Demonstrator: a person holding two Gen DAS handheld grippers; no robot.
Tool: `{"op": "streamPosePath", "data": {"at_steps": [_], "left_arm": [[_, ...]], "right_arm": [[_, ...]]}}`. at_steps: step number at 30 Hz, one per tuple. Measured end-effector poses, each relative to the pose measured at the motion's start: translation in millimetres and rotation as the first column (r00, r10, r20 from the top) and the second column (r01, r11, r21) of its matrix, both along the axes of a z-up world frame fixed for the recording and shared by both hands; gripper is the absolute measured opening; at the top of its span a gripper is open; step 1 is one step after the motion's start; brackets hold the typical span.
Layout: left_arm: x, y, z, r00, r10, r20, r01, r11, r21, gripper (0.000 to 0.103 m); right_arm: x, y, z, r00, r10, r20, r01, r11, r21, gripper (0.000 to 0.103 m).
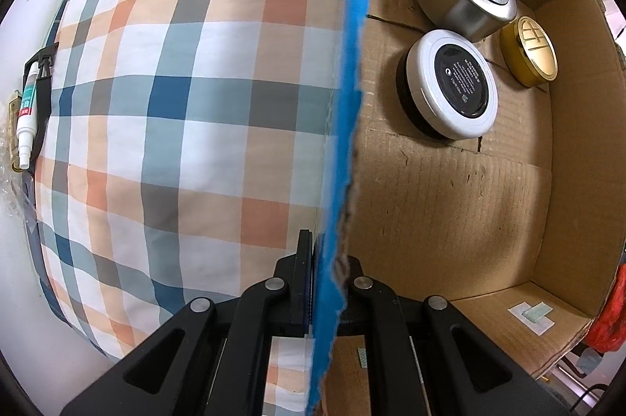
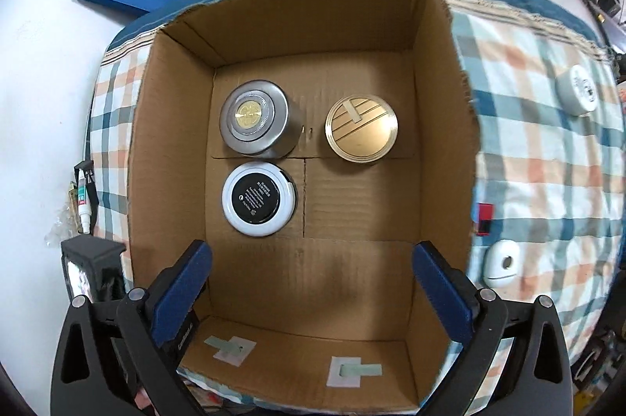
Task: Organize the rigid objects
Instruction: 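Move the right gripper to the white cream jar and grasp it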
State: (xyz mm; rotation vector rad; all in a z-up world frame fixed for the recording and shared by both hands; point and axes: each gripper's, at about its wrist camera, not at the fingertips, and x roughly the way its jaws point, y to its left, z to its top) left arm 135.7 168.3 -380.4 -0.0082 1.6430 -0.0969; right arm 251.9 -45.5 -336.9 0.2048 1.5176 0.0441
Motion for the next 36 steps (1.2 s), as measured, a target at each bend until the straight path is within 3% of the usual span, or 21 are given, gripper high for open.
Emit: {"op": "streamPosePath", "data": {"at_steps": [5,17,24,26,30,33,36], "left_arm": [[-0.1,-1.9,0.8,1.0,-0.001,0.001,0.001,1.0,0.004,0.004],[-0.2,-2.0,1.2,1.0,0.002,0.002,-0.002,1.0,0.003,0.004],[0.9,-2.1,1.8,1.0,0.007,0.0,-0.007,1.0,0.005,0.004],[1.2,-1.5,2.1,1.0,0.01,0.0,-0.01,1.0,0.004,0.004],[0.9,-1.3,0.7,1.0,0.015,0.002,-0.015,1.0,0.01,0.004],[0.2,0.0,-0.9,1.0,0.027,0.002,-0.027,1.0,0.007,0.004],[0.2,2.9,-2.2,0.999,0.036,-0.001,-0.036,0.999,0.004,0.005]], "right_arm": [[-16.7,1.2,34.0,0.997,0.037,0.06,-0.032,0.996,-0.083,0.103],[-43.3,-1.9,81.3,0.992,0.03,0.121,-0.029,0.999,-0.015,0.103],[-35.5,-84.3,89.9,0.975,-0.148,0.168,0.148,0.989,0.014,0.103],[-26.5,-129.0,80.3,0.954,-0.243,0.177,0.242,0.97,0.028,0.103],[-11.7,-228.8,43.0,0.868,-0.462,0.182,0.455,0.887,0.079,0.103],[-6.8,-300.1,4.3,0.741,-0.634,0.22,0.638,0.768,0.065,0.103],[2.0,-339.1,-28.7,0.656,-0.699,0.283,0.725,0.688,0.019,0.103]]}}
